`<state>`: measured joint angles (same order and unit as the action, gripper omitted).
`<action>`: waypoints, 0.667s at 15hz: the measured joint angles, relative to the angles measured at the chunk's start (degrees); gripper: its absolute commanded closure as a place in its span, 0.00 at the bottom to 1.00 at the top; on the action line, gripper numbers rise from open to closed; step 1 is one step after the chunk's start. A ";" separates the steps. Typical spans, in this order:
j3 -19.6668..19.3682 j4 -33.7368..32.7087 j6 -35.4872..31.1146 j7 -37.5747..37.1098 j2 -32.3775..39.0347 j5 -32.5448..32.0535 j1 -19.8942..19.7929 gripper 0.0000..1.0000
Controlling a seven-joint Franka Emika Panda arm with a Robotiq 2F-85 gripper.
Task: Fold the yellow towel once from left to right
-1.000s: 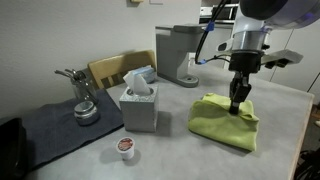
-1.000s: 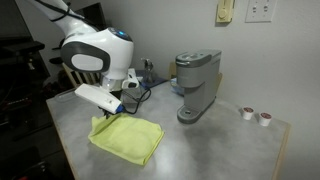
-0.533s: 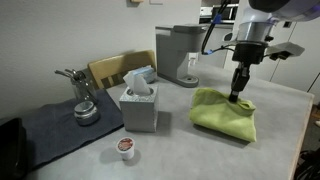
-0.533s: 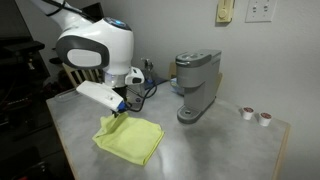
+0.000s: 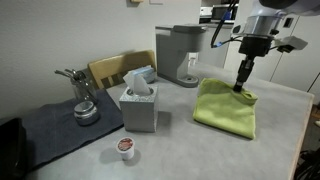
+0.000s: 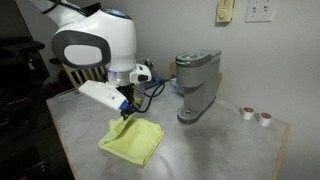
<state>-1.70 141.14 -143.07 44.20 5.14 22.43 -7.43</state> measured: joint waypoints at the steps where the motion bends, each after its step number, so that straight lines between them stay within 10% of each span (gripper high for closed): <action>1: -0.28 0.05 -0.27 -0.44 -0.10 -0.39 0.00 0.99; 10: -1.26 0.49 -2.02 -4.63 -0.81 -2.40 0.00 0.99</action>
<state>-2.96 141.62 -145.09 39.57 4.33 20.03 -7.43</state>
